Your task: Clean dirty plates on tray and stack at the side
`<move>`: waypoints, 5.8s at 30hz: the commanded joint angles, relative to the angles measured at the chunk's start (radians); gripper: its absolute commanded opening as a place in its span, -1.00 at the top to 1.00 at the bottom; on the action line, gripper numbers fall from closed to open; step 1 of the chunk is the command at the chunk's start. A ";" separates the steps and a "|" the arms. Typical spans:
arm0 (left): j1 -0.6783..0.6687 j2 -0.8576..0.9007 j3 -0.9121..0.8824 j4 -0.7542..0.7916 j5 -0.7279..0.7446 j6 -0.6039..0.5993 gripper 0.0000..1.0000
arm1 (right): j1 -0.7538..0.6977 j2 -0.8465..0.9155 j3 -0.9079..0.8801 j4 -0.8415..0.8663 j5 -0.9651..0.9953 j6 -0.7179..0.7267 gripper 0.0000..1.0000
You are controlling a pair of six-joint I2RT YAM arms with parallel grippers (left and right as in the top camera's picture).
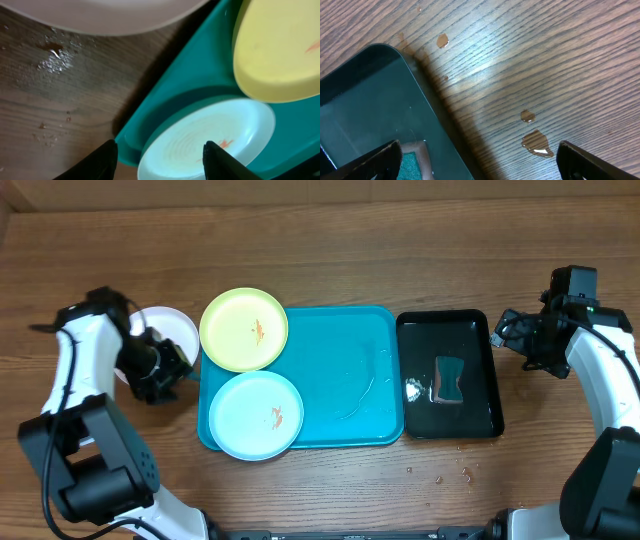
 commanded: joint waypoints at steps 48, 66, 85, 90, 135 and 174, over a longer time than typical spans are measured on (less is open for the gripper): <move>-0.253 -0.291 -0.476 0.229 -0.237 -0.124 0.24 | -0.004 -0.001 0.019 0.006 -0.001 0.004 -1.00; -0.270 -0.291 -0.480 0.219 -0.169 -0.079 0.92 | -0.004 -0.001 0.019 0.006 -0.001 0.004 -1.00; -0.607 -0.291 -0.480 0.472 0.105 -0.323 0.92 | -0.004 -0.001 0.019 0.006 -0.001 0.004 -1.00; -0.689 -0.291 -0.480 0.577 0.092 -0.415 0.91 | -0.004 -0.001 0.019 0.006 -0.001 0.004 -1.00; -0.788 -0.290 -0.424 0.517 -0.205 -0.189 0.03 | -0.004 -0.001 0.019 0.006 -0.001 0.004 -1.00; -0.746 -0.090 -0.124 0.247 -0.176 -0.130 -0.53 | -0.004 -0.001 0.019 0.006 -0.001 0.004 -1.00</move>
